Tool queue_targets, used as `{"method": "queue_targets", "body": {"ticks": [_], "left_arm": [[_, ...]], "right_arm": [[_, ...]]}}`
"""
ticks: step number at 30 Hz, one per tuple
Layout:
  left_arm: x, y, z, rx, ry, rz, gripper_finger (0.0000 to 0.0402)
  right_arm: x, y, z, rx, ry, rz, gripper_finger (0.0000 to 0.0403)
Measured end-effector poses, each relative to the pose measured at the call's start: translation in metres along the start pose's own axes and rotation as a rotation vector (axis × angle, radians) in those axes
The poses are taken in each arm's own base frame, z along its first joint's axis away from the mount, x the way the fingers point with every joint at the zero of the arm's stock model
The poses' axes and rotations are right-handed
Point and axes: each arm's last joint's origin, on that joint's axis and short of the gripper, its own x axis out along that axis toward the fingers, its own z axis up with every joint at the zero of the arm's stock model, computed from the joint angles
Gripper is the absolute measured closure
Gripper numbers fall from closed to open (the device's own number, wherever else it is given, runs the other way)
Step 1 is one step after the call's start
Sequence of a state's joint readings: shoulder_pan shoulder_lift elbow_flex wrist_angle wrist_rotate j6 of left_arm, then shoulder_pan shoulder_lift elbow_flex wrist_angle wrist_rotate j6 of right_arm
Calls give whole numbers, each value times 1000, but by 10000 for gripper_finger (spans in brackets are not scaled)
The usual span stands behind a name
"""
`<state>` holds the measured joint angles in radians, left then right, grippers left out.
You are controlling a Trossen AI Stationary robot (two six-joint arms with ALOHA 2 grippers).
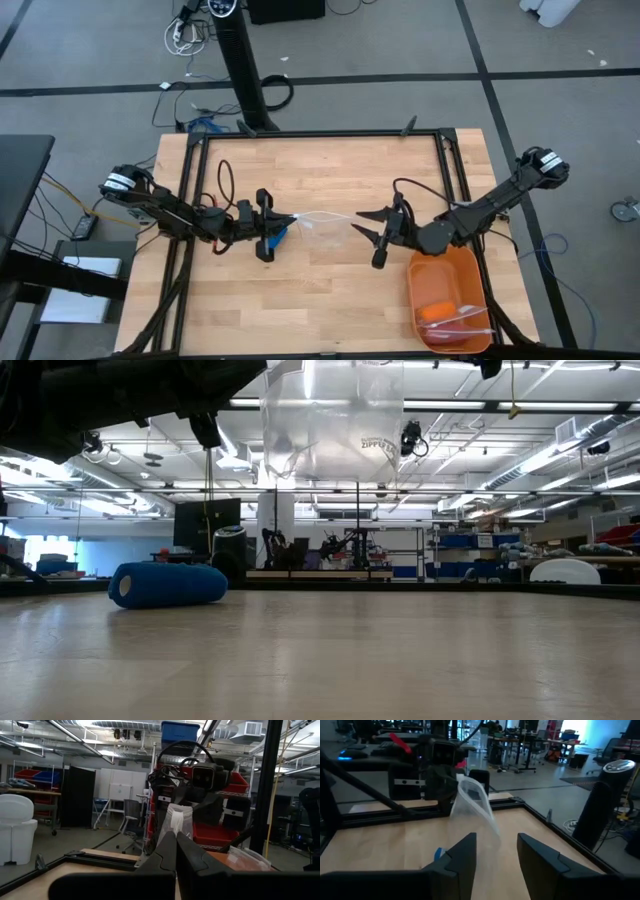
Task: Roll bandage
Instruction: Open the transparent zip lock bag
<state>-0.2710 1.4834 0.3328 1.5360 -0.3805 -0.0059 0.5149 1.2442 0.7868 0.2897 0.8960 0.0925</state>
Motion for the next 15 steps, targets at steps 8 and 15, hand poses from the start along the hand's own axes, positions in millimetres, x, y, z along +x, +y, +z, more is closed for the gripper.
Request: {"method": "queue_targets", "body": {"ticks": [8, 15], "left_arm": [[3, -1, 2, -3, -11, -1, 401], [18, -7, 4, 29, 21, -11, 401]], "right_arm": [[20, -11, -1, 13, 23, 127, 320], [24, -14, 0, 10, 13, 150, 394]]}}
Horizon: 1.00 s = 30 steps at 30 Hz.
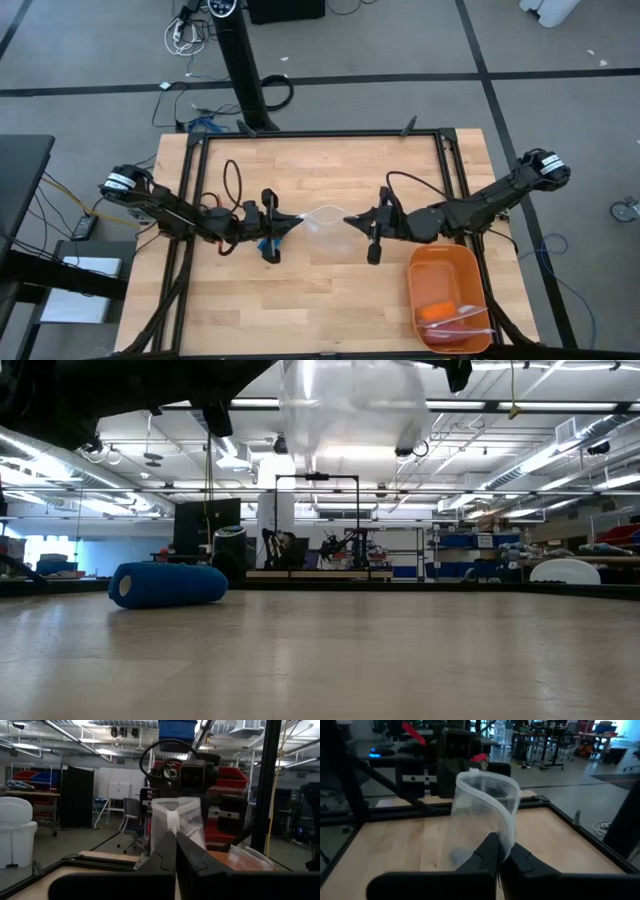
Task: Roll bandage
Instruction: Open the transparent zip lock bag
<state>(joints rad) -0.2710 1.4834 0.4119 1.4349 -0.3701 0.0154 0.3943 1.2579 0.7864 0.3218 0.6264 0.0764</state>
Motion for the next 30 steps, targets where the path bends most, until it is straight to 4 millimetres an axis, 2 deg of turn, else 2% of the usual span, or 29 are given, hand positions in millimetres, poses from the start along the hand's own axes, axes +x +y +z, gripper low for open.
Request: {"method": "queue_targets", "body": {"ticks": [11, 20, 30], "left_arm": [[18, -7, 1, 31, 78, -7, 401], [37, -10, 8, 70, 106, -38, 401], [38, -10, 1, 38, 124, -49, 401]], "right_arm": [[7, -8, 0, 6, 12, 77, 401], [34, -9, -10, 2, 35, 152, 402], [59, -6, 1, -44, 49, 193, 402]]}}
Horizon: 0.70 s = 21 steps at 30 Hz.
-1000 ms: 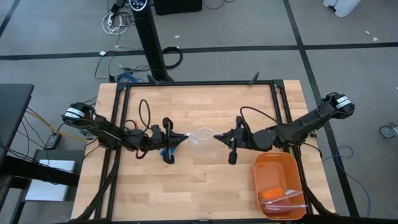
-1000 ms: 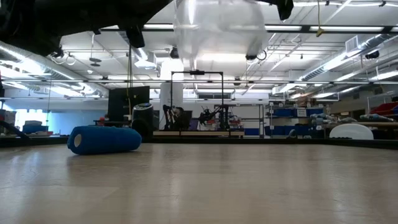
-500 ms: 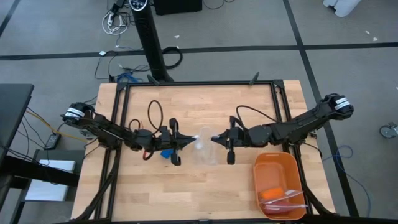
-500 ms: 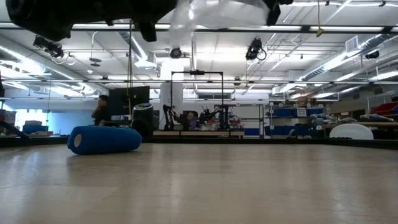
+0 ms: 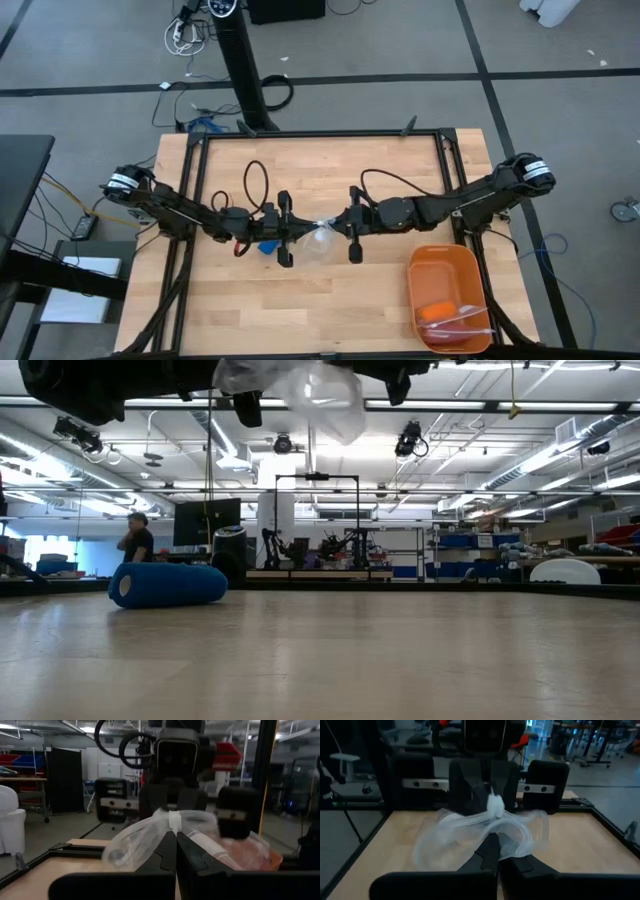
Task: Roll bandage
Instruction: Open the transparent zip lock bag
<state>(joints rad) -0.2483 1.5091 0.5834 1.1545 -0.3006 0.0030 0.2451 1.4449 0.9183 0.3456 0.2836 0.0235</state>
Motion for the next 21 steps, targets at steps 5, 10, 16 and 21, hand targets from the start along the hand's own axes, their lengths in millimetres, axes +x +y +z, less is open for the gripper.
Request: {"method": "queue_targets", "body": {"ticks": [5, 10, 16, 21], "left_arm": [[1, 0, -4, -14, 3, -9, 401], [1, 0, -4, -9, -9, -10, 401], [1, 0, -3, 11, -18, -15, 401], [0, 0, 4, 47, -42, -27, 401]], "right_arm": [[7, -1, 1, -11, 19, 22, 403], [6, 0, 4, -26, 51, 28, 403], [-9, 9, 9, -28, 77, 67, 403], [-24, 20, 11, -52, 122, 29, 399]]}}
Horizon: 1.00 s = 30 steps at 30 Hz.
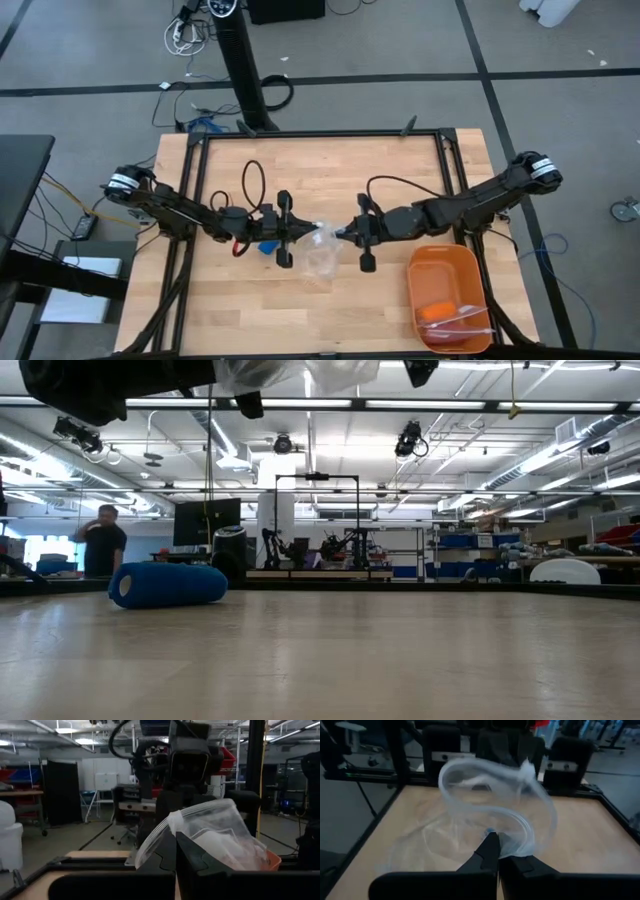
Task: Roll bandage
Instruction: Open the transparent zip lock bag
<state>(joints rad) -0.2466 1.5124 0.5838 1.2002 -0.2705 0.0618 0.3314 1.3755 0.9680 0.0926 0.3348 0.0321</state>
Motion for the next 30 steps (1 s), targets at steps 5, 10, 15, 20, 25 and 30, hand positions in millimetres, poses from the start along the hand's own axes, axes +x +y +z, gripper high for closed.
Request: {"method": "queue_targets", "body": {"ticks": [5, 10, 15, 20, 25, 30], "left_arm": [[-2, 1, 6, 64, 3, -4, 401], [-2, -1, 3, 155, 41, -14, 401], [-4, -4, -1, 249, 95, -37, 401], [-7, -8, -4, 356, 159, -40, 401], [-13, -11, -2, 470, 228, 0, 401], [-18, -11, 3, 541, 282, 60, 401]], "right_arm": [[-3, 5, -2, 3, 15, -22, 379], [-5, 8, -4, -10, 33, -48, 333], [-12, 10, -1, -16, 26, -90, 270], [-27, 8, 4, -26, 26, -138, 219], [-38, 8, 6, -37, 36, -159, 190], [-42, 11, 7, -46, 31, -146, 174]]}}
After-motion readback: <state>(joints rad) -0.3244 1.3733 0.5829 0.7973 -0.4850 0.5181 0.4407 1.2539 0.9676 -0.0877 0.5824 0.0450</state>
